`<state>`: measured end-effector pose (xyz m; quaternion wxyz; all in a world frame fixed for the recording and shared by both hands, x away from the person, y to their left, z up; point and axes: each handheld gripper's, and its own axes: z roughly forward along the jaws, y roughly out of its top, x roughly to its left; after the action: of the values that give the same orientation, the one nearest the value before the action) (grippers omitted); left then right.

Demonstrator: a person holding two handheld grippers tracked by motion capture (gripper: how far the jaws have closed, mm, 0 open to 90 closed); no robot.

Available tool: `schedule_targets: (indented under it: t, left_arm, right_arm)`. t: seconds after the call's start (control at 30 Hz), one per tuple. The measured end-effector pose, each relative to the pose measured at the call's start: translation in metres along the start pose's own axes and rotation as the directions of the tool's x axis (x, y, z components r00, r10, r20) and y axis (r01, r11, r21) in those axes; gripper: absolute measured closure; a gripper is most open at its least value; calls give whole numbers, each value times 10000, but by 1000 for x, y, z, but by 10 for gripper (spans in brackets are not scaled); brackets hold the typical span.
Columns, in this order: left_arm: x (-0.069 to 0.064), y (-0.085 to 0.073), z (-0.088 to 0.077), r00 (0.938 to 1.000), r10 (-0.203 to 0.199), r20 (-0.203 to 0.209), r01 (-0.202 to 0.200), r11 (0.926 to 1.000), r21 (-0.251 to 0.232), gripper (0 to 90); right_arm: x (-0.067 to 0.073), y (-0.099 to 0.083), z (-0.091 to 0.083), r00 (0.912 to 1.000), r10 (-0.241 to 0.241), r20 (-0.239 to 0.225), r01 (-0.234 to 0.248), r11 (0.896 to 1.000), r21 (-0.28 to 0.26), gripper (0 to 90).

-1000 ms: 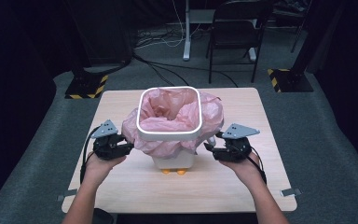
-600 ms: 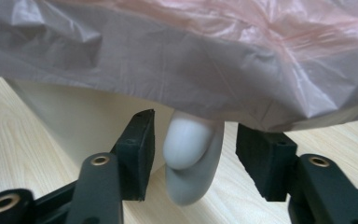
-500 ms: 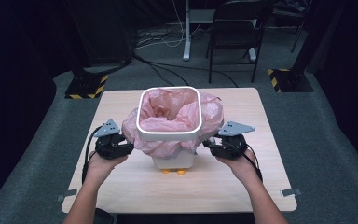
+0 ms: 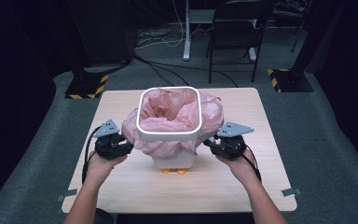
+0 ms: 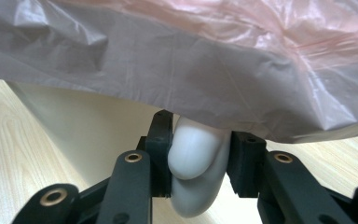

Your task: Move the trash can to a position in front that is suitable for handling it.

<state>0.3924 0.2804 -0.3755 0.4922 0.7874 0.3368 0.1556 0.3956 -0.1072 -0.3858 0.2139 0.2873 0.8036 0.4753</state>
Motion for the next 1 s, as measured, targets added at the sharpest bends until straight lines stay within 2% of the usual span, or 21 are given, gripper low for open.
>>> schedule_targets:
  t: [0.27,0.63,1.0]
  left_arm:
    - [1,0,-3,10000,38,75,-36,9998,-199,667]
    - [-4,3,-6,9998,177,89,-176,9998,-133,669]
    - [-16,7,-7,9986,430,314,-429,9991,-46,667]
  right_arm:
    - [3,-1,-2,9997,-230,98,231,9997,-104,653]
    - [5,0,-8,9996,-246,118,249,9993,-264,653]
    - [6,-3,-23,9994,-278,203,284,9992,-298,654]
